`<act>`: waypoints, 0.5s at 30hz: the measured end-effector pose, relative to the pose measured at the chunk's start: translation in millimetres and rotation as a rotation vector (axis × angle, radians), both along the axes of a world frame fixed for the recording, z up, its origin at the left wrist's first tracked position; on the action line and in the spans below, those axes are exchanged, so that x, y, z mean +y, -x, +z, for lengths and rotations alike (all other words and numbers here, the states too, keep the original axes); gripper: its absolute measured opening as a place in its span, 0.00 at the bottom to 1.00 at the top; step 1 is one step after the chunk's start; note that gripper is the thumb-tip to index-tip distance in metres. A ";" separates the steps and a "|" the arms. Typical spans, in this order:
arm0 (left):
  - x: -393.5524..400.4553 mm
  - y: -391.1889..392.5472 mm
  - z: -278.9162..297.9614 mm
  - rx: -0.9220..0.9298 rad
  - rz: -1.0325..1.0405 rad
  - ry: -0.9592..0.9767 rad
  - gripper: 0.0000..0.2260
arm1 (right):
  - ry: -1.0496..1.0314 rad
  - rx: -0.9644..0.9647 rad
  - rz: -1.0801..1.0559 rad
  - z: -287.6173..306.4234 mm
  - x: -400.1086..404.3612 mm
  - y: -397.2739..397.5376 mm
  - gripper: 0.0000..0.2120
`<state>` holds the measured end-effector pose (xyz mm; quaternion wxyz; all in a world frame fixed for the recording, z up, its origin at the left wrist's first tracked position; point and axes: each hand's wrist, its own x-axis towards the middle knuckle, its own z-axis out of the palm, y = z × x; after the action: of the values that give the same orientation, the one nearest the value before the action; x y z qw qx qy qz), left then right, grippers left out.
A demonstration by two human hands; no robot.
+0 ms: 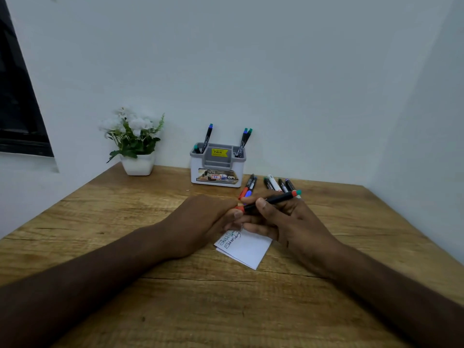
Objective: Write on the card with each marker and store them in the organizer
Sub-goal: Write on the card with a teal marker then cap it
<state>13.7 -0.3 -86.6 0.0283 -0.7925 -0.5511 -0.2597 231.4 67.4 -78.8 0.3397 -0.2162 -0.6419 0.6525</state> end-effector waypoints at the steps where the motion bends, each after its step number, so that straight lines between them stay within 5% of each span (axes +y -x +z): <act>1: 0.7 0.2 0.0 -0.002 -0.001 0.007 0.12 | 0.018 0.006 0.010 -1.2 -0.3 0.0 0.17; 6: 5.0 4.4 -3.3 -0.033 -0.022 0.034 0.21 | 0.088 0.035 0.051 2.2 -4.4 2.5 0.17; 15: 4.1 9.2 -0.8 -0.100 -0.044 0.069 0.14 | 0.216 0.153 0.122 14.6 2.5 -2.9 0.17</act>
<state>4.5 3.8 -87.4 -0.0324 -0.7910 -0.5429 -0.2803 234.3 69.9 -64.2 0.3223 -0.1617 -0.5519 0.7519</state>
